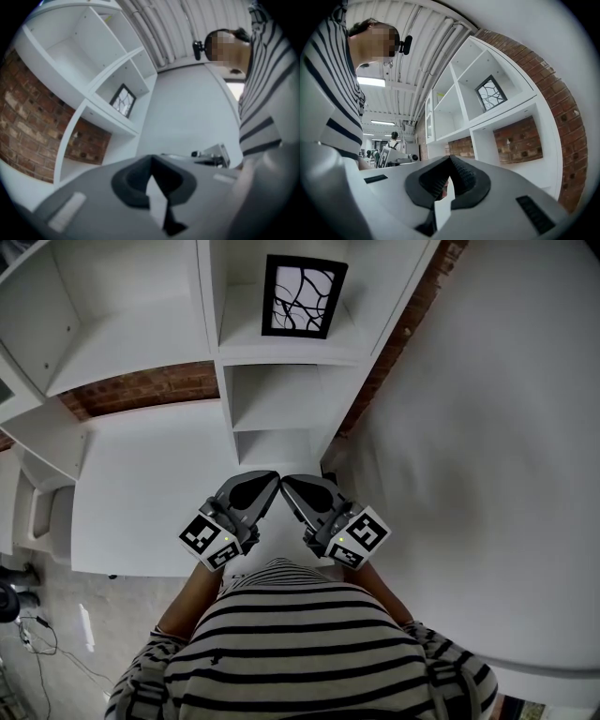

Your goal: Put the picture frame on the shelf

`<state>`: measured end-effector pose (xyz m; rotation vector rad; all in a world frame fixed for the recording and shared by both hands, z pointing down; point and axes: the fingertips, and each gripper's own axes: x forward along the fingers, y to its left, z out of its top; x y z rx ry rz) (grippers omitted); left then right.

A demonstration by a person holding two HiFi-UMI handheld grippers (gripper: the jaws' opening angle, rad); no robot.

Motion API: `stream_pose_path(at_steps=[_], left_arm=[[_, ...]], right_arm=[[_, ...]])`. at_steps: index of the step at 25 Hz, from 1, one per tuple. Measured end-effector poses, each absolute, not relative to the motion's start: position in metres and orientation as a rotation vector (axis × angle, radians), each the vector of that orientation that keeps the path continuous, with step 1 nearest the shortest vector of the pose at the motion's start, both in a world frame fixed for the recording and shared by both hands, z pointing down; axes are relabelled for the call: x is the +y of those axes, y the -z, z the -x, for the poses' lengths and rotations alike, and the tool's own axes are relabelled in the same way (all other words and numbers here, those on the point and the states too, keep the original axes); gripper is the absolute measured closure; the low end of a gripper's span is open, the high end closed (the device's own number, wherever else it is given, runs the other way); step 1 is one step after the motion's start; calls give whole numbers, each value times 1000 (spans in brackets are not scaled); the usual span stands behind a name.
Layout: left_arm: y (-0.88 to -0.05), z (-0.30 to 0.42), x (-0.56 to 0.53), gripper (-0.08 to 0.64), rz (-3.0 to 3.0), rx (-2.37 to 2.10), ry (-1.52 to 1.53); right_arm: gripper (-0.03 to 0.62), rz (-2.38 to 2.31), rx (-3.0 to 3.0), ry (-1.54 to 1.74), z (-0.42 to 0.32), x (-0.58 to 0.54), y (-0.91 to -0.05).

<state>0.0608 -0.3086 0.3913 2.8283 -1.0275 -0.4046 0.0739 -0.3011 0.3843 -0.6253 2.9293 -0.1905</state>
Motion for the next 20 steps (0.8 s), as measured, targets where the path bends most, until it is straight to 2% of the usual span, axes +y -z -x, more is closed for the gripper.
stream_pose_path(at_steps=[20], left_arm=[[-392,-57,-313,554,-2822,-1030,405]], right_arm=[[584,624,2933,193,-70,-305,-385]])
